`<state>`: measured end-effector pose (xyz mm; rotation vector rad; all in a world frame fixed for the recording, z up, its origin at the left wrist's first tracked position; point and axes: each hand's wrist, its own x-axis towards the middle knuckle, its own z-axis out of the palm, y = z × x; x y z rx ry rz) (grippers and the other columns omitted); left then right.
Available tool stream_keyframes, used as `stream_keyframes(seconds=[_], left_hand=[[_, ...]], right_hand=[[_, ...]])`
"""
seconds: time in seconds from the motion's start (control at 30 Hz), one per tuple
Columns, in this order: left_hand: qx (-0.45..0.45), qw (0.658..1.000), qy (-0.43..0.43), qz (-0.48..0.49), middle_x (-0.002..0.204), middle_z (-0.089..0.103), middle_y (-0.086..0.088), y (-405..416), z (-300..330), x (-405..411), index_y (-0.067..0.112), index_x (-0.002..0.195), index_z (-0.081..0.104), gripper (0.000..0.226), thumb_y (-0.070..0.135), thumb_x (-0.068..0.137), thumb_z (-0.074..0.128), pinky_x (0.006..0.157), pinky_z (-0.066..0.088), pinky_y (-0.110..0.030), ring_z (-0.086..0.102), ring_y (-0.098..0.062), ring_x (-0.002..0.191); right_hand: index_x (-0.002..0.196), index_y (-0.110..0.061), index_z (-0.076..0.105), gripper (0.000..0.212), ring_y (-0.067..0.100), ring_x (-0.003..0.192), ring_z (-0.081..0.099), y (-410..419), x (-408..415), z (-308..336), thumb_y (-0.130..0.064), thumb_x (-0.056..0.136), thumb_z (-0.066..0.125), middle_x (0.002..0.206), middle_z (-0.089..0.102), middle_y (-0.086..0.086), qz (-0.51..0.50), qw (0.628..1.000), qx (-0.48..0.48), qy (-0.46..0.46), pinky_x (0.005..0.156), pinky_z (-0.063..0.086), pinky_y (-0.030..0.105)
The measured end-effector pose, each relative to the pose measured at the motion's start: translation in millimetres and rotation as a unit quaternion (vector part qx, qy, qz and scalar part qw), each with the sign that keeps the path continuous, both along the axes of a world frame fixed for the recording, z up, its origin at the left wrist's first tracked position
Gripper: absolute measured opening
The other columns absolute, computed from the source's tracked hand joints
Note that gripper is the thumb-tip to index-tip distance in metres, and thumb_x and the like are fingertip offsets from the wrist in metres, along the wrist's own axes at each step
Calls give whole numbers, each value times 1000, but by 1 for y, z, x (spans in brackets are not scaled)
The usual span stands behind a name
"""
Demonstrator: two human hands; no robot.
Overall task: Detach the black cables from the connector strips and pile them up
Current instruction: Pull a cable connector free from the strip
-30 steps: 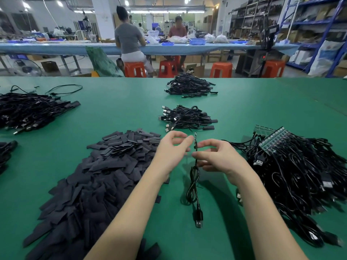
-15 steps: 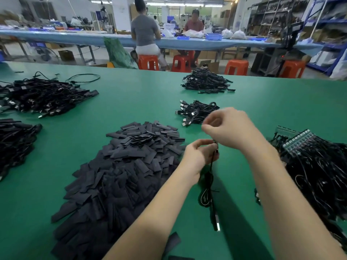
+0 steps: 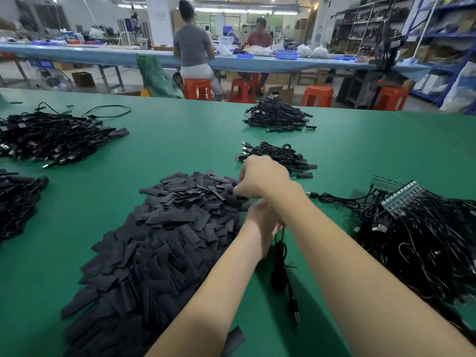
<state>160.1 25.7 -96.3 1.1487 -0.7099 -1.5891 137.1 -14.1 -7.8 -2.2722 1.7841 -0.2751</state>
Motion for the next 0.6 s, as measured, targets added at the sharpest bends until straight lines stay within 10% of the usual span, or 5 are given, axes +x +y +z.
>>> stream_keyframes(seconds=[0.13,0.27,0.4,0.6], left_hand=[[-43,999,20,-10,71,66,-1,1,2,0,14,91,63,21,-4,97,54,55,49,-20,61,-11,59],[-56,998,22,-28,86,65,-6,2,11,4,11,103,65,15,0,98,56,57,51,-21,64,-13,65],[-58,996,49,-52,79,68,-7,1,14,9,8,104,65,14,-1,97,58,58,54,-22,67,-12,64],[-39,992,73,-91,67,70,-4,3,18,13,6,93,64,6,1,93,64,56,53,-20,68,-12,61]], right_hand=[[70,-22,61,18,7,63,59,15,-56,1,-23,84,71,75,72,-5,-30,947,-30,-319,56,44,19],[75,-17,56,25,12,60,63,45,-109,-30,-12,87,77,81,72,7,-66,776,49,-625,53,50,20],[96,-12,65,31,14,69,72,60,-127,-60,-17,70,82,90,73,7,-119,651,98,-743,60,56,17],[96,-20,76,27,12,80,74,58,-124,-69,-28,70,82,97,78,2,-129,625,75,-766,64,57,17]])
